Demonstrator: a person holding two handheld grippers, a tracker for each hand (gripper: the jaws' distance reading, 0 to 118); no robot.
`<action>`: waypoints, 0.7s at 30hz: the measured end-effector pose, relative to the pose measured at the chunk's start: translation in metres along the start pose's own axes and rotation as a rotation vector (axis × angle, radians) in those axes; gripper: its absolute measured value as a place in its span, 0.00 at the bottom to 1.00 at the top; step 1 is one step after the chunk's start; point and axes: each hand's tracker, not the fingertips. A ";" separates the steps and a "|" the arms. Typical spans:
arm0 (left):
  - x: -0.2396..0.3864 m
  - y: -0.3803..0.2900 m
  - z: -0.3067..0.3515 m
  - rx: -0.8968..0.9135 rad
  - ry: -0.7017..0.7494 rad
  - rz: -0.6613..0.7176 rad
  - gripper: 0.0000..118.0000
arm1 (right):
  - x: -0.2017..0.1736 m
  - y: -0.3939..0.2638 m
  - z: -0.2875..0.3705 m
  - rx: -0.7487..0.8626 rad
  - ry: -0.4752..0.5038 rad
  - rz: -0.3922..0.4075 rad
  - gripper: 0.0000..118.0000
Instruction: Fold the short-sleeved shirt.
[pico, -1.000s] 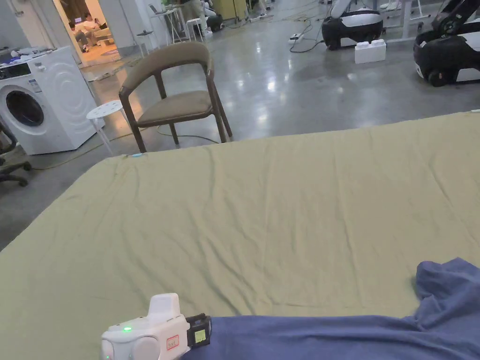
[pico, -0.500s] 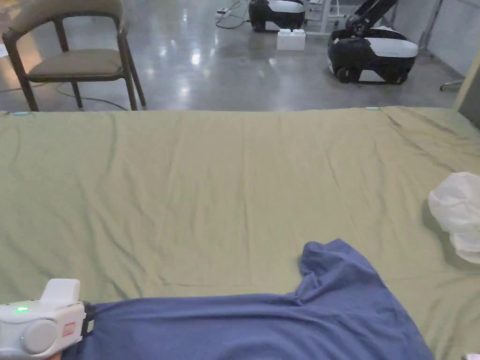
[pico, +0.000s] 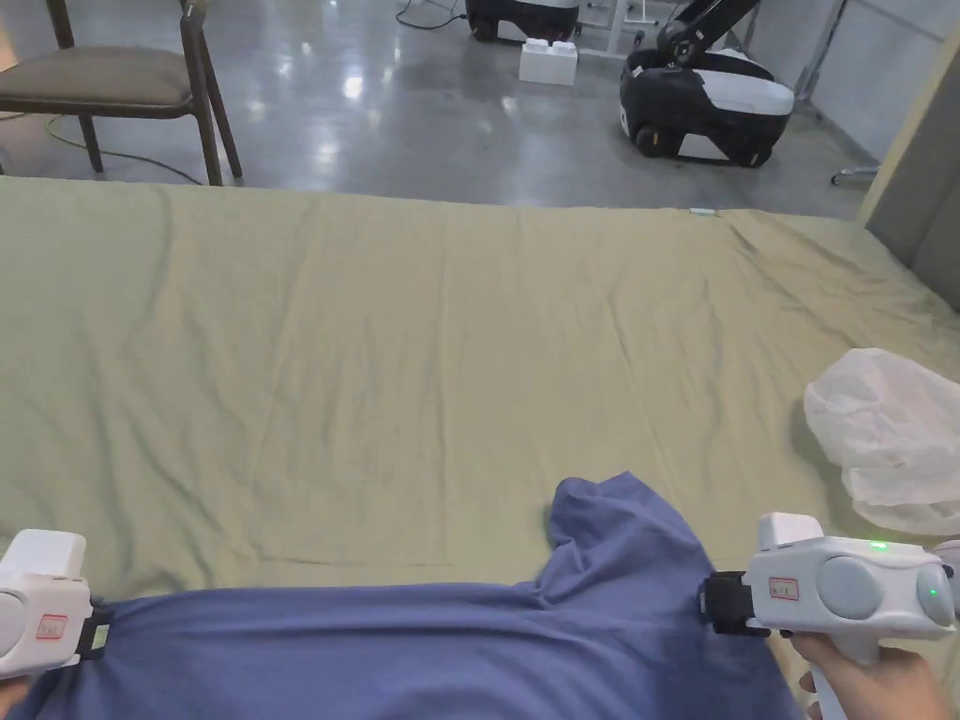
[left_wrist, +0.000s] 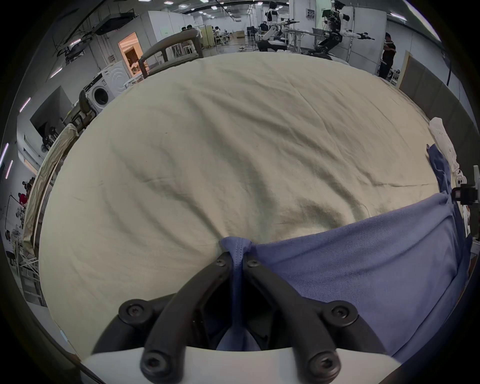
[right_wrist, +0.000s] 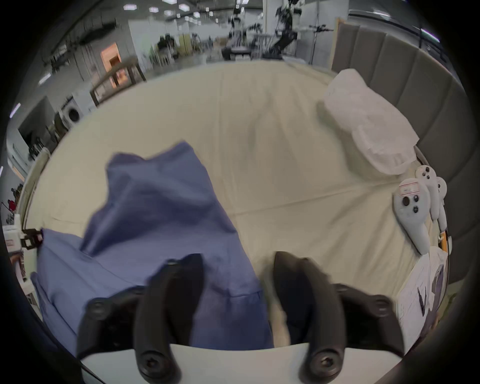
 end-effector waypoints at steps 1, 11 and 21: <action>0.001 -0.002 0.001 0.007 0.001 0.006 0.04 | -0.002 -0.004 0.001 0.028 0.007 0.014 0.33; -0.008 -0.002 0.051 0.117 -0.044 -0.100 0.02 | -0.004 -0.031 0.053 0.164 0.095 0.082 0.00; -0.049 -0.179 0.163 0.184 -0.327 0.160 0.02 | 0.022 -0.214 0.183 0.259 0.116 0.027 0.00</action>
